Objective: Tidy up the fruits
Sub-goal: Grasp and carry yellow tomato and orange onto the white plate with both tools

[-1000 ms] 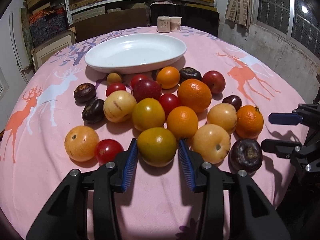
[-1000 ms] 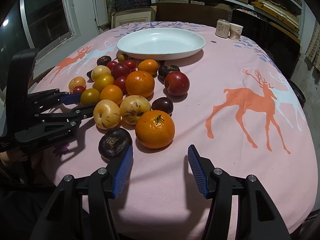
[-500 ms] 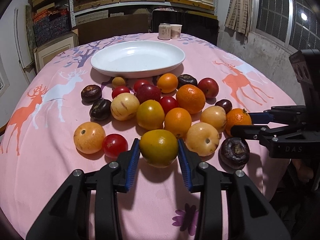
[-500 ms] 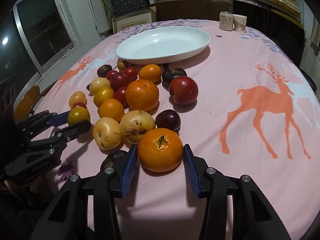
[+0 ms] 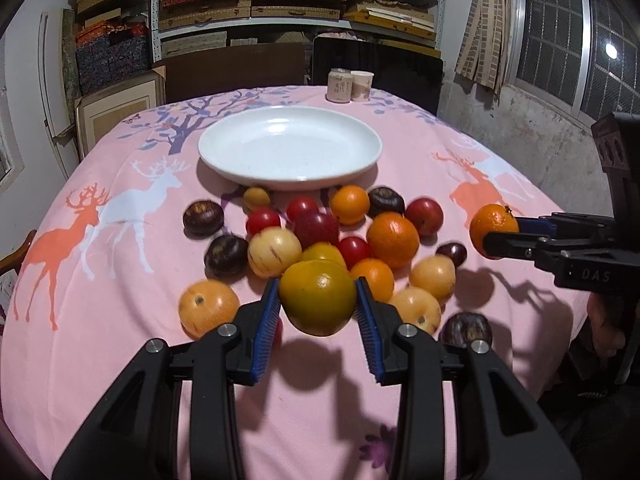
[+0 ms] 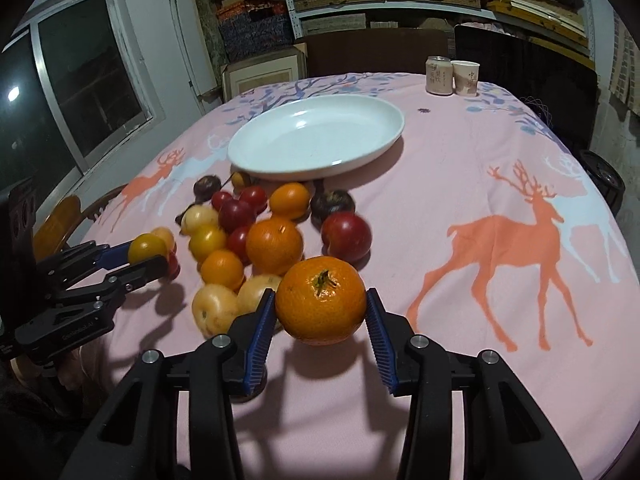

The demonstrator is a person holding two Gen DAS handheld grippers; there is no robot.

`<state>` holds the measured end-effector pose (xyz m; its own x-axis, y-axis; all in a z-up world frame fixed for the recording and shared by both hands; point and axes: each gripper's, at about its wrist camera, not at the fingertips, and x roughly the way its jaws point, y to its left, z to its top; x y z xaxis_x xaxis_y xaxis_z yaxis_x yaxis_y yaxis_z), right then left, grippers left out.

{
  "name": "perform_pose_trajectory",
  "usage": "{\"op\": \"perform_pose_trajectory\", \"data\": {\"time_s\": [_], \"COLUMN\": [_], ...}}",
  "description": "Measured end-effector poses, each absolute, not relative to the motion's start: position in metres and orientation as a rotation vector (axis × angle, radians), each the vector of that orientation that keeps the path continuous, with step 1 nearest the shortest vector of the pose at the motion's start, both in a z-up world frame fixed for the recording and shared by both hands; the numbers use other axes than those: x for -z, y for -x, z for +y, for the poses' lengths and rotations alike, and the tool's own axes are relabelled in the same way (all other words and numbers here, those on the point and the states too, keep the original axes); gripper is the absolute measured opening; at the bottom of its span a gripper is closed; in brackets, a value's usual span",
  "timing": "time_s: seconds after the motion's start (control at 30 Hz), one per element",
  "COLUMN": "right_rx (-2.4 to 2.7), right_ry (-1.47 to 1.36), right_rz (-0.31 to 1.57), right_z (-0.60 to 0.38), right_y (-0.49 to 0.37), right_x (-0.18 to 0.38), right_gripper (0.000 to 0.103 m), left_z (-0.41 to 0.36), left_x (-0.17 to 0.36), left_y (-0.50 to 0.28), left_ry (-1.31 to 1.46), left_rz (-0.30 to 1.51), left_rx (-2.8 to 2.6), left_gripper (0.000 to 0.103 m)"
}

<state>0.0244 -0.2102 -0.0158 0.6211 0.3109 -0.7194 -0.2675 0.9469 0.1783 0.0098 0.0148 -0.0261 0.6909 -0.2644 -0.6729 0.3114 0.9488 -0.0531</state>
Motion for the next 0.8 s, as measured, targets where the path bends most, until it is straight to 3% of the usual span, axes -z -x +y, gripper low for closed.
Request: {"op": "perform_pose_trajectory", "data": {"time_s": [0.27, 0.57, 0.73, 0.8], "right_rx": [-0.353, -0.312, -0.293, -0.290], "right_ry": [-0.084, -0.182, -0.157, -0.132], "right_rz": [0.793, 0.880, 0.953, 0.967], "right_z": [-0.201, -0.178, -0.159, -0.154], "right_y": [-0.119, -0.275, -0.329, -0.338], "right_x": [-0.029, -0.002, 0.021, 0.025], "right_gripper": [0.045, 0.046, 0.047, 0.049], "left_z": [0.018, 0.019, 0.019, 0.021], "left_x": [-0.003, 0.008, 0.035, 0.041], "left_y": [-0.109, -0.275, -0.328, -0.337], "left_ry": [-0.059, -0.052, -0.047, -0.042], "left_rz": [0.759, 0.865, 0.955, 0.974], "left_rx": [0.308, 0.255, 0.229, 0.223], "left_gripper": [0.037, 0.037, 0.037, 0.042]}}
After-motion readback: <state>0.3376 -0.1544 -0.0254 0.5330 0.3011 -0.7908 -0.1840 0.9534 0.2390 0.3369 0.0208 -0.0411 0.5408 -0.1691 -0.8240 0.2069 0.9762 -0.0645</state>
